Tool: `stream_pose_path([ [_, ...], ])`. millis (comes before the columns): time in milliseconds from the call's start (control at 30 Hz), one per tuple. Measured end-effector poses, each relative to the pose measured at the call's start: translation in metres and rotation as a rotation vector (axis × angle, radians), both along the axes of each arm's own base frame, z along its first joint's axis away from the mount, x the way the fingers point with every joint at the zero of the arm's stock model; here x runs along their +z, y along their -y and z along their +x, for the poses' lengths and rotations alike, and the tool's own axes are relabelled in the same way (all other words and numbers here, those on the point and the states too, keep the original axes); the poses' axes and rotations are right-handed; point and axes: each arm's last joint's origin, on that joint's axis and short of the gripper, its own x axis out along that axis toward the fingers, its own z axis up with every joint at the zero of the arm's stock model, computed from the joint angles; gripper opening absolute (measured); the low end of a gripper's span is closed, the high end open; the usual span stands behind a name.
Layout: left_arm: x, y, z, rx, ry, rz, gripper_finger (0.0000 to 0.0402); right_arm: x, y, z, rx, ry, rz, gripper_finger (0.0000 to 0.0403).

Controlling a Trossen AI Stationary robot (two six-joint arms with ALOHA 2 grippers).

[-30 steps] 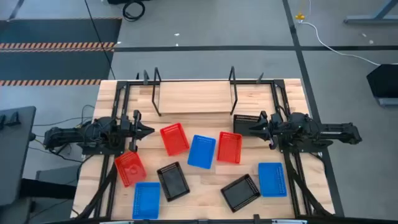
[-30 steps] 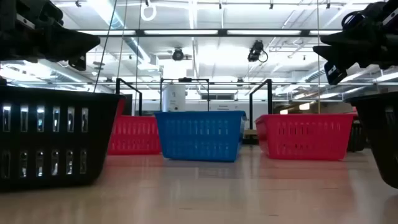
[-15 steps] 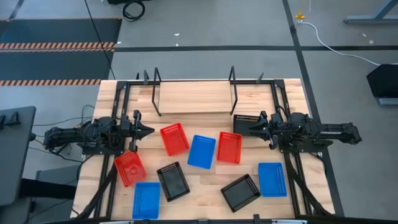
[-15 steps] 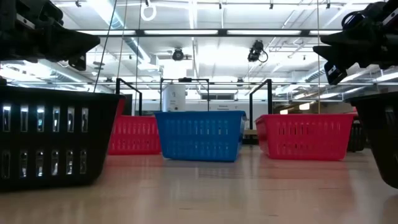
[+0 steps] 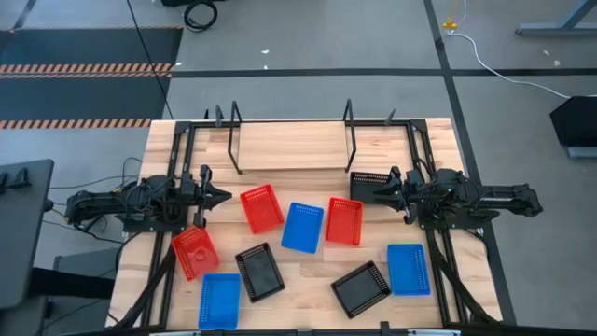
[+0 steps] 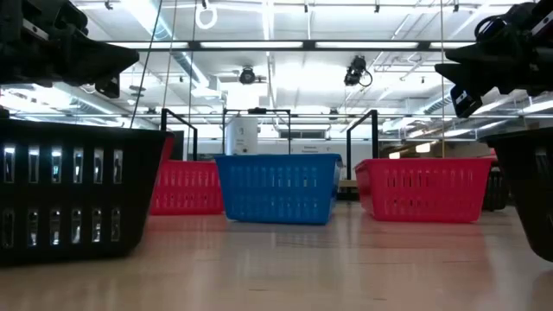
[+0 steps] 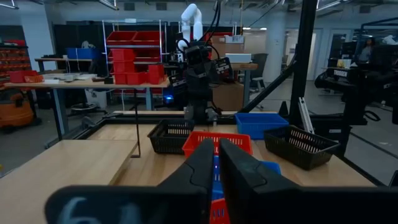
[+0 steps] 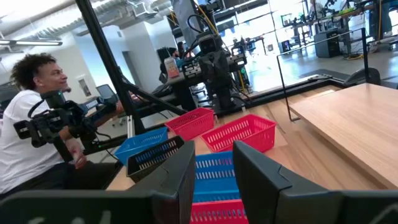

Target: Stack baskets on shelf by color

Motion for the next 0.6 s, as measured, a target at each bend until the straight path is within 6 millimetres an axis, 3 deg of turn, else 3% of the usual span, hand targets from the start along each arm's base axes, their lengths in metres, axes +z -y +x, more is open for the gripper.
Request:
stream_pose_path([
  [600, 0.0, 0.0, 0.0, 0.0, 0.0, 0.0, 0.003, 0.0, 0.0, 0.0, 0.0, 0.0, 0.0, 0.0114],
])
